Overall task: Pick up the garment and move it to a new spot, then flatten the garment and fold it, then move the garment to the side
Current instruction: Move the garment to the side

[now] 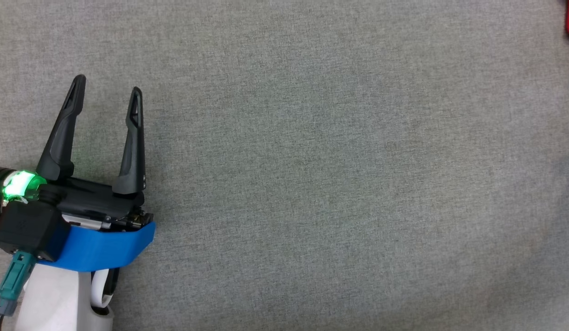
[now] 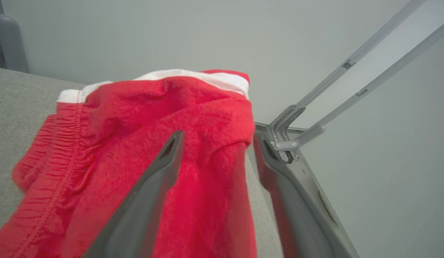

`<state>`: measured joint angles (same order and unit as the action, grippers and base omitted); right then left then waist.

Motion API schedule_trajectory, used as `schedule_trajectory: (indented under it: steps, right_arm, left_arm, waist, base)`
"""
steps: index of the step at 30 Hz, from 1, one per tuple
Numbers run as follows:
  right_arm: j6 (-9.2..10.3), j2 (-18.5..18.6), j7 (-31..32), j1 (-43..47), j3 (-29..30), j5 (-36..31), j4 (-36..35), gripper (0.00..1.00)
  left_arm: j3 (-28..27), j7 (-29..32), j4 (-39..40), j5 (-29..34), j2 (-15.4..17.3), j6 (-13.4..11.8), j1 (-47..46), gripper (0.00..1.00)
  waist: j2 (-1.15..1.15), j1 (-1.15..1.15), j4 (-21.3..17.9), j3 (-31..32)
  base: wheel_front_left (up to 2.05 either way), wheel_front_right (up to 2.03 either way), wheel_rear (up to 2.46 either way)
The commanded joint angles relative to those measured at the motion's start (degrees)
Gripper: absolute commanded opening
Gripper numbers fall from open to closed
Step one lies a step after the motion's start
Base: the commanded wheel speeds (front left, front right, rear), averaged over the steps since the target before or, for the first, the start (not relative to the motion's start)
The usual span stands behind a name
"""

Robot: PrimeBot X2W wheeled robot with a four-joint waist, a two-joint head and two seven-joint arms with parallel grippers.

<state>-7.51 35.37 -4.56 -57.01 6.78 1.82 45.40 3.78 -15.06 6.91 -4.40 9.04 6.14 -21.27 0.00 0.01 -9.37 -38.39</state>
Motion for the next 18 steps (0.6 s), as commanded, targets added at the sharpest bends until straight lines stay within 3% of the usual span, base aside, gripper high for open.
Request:
schedule_trajectory:
  steps: [1,8,18]
  right_arm:
    - [0.04,0.0,-0.9,-1.0,1.2,-1.3,-0.1,1.0]
    - [0.04,-2.6,-4.0,1.8,4.5,-6.0,-3.4,1.0]
    - [0.04,-9.7,-7.6,11.4,0.1,-5.3,-13.0,1.0]
  left_arm:
    - [-0.3,-0.2,-0.1,-0.2,0.3,-0.3,0.6,1.0]
    - [-1.0,-0.2,-0.6,-1.0,-0.5,-0.8,2.2,1.0]
    - [-2.5,-0.2,-1.4,-2.0,-2.2,-1.9,7.8,1.0]
  waist:
    - [0.0,-0.01,0.0,0.5]
    - [0.0,-0.01,0.6,4.9]
    - [0.0,-0.01,2.1,14.9]
  base:
    - [0.0,0.0,0.0]
    - [0.0,0.0,0.0]
    - [0.0,0.0,0.0]
